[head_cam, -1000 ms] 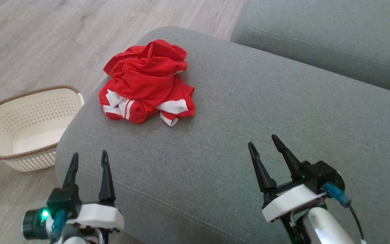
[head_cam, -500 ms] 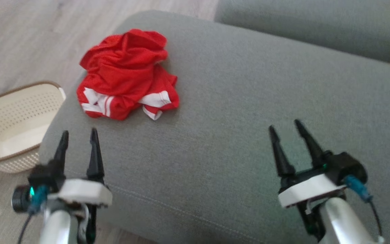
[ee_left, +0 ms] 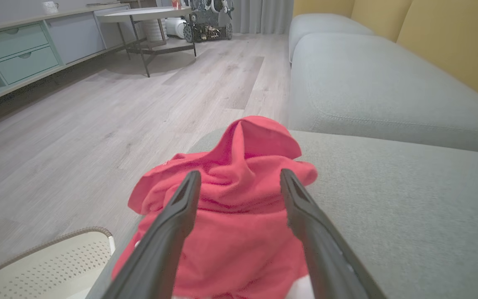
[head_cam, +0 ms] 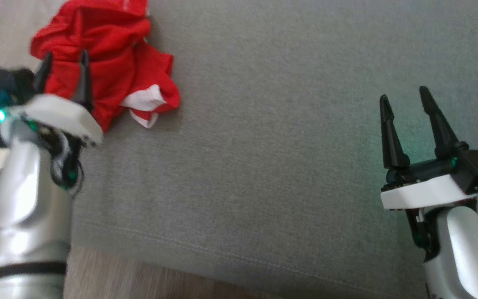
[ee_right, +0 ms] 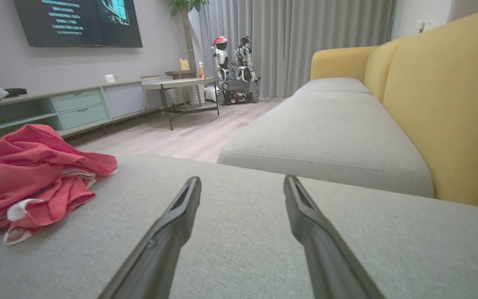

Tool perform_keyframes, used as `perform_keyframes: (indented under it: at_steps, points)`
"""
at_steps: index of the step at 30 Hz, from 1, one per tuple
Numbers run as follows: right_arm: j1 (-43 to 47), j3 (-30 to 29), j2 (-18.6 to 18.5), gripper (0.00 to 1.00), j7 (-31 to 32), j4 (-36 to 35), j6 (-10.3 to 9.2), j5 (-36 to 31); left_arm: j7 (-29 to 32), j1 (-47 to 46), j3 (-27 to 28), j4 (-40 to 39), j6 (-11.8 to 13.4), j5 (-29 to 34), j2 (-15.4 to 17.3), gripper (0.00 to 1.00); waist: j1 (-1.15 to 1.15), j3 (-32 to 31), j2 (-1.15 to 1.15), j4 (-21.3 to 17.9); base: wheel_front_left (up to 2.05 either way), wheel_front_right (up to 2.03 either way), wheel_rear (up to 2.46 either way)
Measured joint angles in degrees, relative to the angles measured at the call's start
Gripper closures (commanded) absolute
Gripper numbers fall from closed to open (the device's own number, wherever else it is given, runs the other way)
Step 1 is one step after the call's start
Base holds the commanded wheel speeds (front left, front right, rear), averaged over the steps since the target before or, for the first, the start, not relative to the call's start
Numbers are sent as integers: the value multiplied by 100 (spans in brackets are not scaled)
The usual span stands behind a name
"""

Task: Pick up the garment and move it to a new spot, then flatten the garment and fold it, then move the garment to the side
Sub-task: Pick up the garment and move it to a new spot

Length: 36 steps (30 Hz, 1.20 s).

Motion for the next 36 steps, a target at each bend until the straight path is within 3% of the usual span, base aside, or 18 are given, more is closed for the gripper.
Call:
perform_keyframes:
  at_steps: [5, 13, 14, 25, 36]
  points:
    - [-4, 0, -67, 0, 43, -187, 0, -1, 353, -774, 90, 722, 9, 5, 237, 0, 0, 376, 0, -239, 0, 0, 0]
    - [-106, 31, -77, 0, 42, -250, 0, -1, 371, -1460, 149, 1744, 15, 22, 455, 0, 0, 725, 0, -578, 0, 0, 0]
    - [-106, 30, -77, 0, 41, -249, 0, -1, 391, -1553, 152, 1962, 16, 15, 468, 100, -1, 761, 0, -629, 0, 0, 0]
    - [-104, 97, -12, 0, -121, 109, 0, 4, -638, -1646, 261, 2231, 107, -85, 569, 100, -1, 368, 0, -677, 0, 0, 0]
    - [-39, 101, 151, 0, -321, 634, 0, 146, -833, -1161, 536, 722, 67, -310, 638, 100, -1, -540, 0, -716, 0, 0, 0]
